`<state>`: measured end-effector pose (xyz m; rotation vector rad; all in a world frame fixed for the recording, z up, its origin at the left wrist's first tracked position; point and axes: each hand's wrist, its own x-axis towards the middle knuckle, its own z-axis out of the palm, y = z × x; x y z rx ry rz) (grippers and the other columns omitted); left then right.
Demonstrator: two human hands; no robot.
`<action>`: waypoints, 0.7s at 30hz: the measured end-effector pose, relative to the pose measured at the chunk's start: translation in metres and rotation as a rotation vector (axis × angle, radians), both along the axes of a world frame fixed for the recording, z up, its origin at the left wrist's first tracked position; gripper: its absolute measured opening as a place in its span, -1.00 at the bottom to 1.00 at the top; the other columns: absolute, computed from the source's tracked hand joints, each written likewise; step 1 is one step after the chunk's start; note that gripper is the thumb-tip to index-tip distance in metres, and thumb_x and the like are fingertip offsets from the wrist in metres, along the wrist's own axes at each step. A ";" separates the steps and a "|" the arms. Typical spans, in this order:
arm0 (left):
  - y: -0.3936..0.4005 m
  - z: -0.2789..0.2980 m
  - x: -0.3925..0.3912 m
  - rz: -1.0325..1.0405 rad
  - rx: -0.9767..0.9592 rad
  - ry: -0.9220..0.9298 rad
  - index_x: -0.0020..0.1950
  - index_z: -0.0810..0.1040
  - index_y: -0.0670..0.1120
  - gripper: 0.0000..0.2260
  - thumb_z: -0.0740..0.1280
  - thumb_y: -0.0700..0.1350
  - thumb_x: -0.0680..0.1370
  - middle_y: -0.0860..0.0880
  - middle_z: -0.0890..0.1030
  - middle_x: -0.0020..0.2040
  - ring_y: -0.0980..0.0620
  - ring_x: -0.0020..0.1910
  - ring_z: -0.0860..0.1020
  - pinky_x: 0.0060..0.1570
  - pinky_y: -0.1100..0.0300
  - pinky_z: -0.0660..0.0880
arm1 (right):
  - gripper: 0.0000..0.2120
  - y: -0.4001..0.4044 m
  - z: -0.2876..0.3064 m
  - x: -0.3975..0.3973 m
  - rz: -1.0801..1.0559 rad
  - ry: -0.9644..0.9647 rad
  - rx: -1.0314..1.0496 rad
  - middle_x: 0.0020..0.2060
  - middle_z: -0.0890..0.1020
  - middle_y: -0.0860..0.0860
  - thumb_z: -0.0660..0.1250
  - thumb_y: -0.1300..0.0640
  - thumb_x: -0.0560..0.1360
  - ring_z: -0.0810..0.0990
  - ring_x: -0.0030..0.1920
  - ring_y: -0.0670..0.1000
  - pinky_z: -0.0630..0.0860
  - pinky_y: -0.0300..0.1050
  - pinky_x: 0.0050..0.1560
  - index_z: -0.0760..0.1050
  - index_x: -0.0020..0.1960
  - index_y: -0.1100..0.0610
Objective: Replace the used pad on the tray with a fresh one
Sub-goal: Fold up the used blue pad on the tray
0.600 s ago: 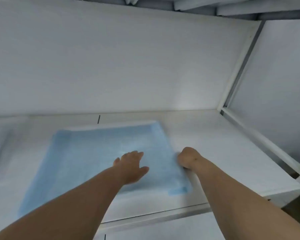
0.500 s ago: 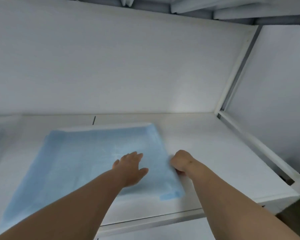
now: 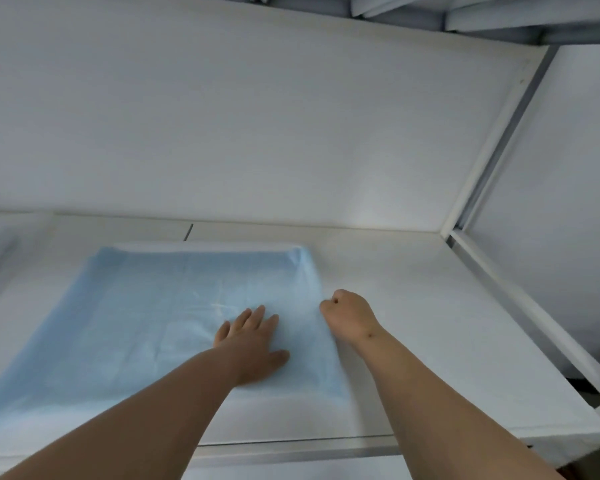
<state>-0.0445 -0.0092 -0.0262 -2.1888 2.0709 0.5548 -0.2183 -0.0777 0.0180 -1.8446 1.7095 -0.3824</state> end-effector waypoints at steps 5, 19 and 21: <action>0.001 0.007 -0.001 -0.013 0.068 0.006 0.56 -0.11 0.22 -0.35 0.09 0.31 0.56 0.02 -0.22 0.60 -0.02 0.57 -0.22 0.51 -0.10 -0.18 | -0.83 -0.005 -0.001 0.004 -0.101 -0.250 0.069 -0.30 0.53 0.08 0.22 0.14 0.47 0.53 -0.22 0.13 0.51 0.02 -0.15 0.36 -0.28 0.15; -0.007 -0.003 -0.026 -0.072 0.004 0.001 0.57 -0.14 0.20 -0.45 -0.05 0.23 0.61 0.07 -0.24 0.59 -0.05 0.56 -0.27 0.46 -0.23 -0.26 | -0.82 -0.014 -0.019 0.003 -0.005 0.143 0.067 0.06 0.63 0.20 0.22 0.13 0.54 0.58 0.10 0.21 0.45 -0.08 0.00 0.52 -0.02 0.22; -0.008 -0.003 -0.023 -0.082 0.027 0.011 0.56 -0.16 0.21 -0.43 -0.05 0.27 0.60 0.07 -0.26 0.59 -0.05 0.55 -0.29 0.45 -0.23 -0.28 | -0.88 -0.012 -0.017 0.005 -0.007 0.132 0.058 -0.01 0.60 0.17 0.19 0.15 0.53 0.56 0.03 0.18 0.43 -0.08 -0.01 0.42 -0.14 0.16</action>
